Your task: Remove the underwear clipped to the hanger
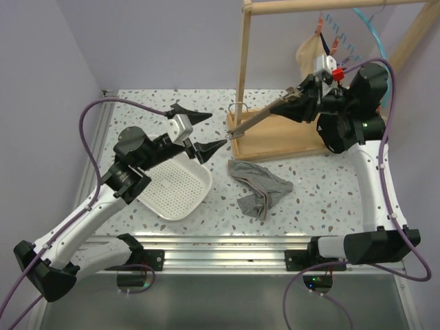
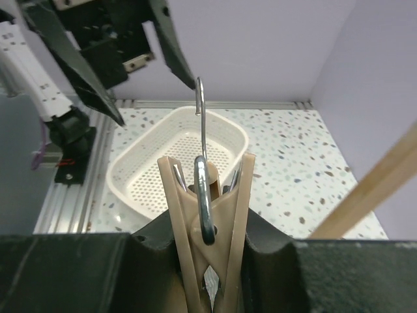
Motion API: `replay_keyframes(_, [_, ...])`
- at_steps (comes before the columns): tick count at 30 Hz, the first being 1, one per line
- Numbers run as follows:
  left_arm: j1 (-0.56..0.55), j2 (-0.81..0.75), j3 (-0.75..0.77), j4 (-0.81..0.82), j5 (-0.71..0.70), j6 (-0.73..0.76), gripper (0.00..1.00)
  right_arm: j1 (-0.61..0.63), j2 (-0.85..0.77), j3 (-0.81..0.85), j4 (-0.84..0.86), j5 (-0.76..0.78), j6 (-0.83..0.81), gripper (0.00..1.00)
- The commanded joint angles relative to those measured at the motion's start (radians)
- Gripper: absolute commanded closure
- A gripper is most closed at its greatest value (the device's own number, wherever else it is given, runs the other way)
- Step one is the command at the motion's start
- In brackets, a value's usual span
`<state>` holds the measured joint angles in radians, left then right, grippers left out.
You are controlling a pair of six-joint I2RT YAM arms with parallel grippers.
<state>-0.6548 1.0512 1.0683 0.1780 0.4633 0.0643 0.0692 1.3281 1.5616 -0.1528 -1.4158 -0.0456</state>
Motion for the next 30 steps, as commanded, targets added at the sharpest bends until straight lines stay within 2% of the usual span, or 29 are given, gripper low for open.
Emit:
replay_keyframes(1, [0.006, -0.103, -0.028, 0.049, -0.135, 0.006, 0.17, -0.049, -0.032, 0.052, -0.002, 0.101, -0.016, 1.0])
replay_keyframes(8, [0.006, -0.224, -0.103, 0.037, -0.281, 0.02, 0.11, -0.141, -0.064, 0.048, 0.042, 0.236, 0.009, 1.0])
replay_keyframes(14, [0.004, -0.261, -0.166, 0.018, -0.331, 0.026, 0.1, -0.261, -0.09, 0.077, 0.176, 0.299, 0.162, 1.0])
replay_keyframes(20, [0.006, -0.28, -0.202, 0.028, -0.345, 0.02, 0.1, -0.282, -0.098, 0.103, 0.186, 0.376, 0.196, 1.0])
replay_keyframes(30, [0.004, -0.3, -0.26, 0.074, -0.324, -0.017, 0.1, -0.282, -0.03, 0.19, 0.375, 0.457, 0.34, 1.0])
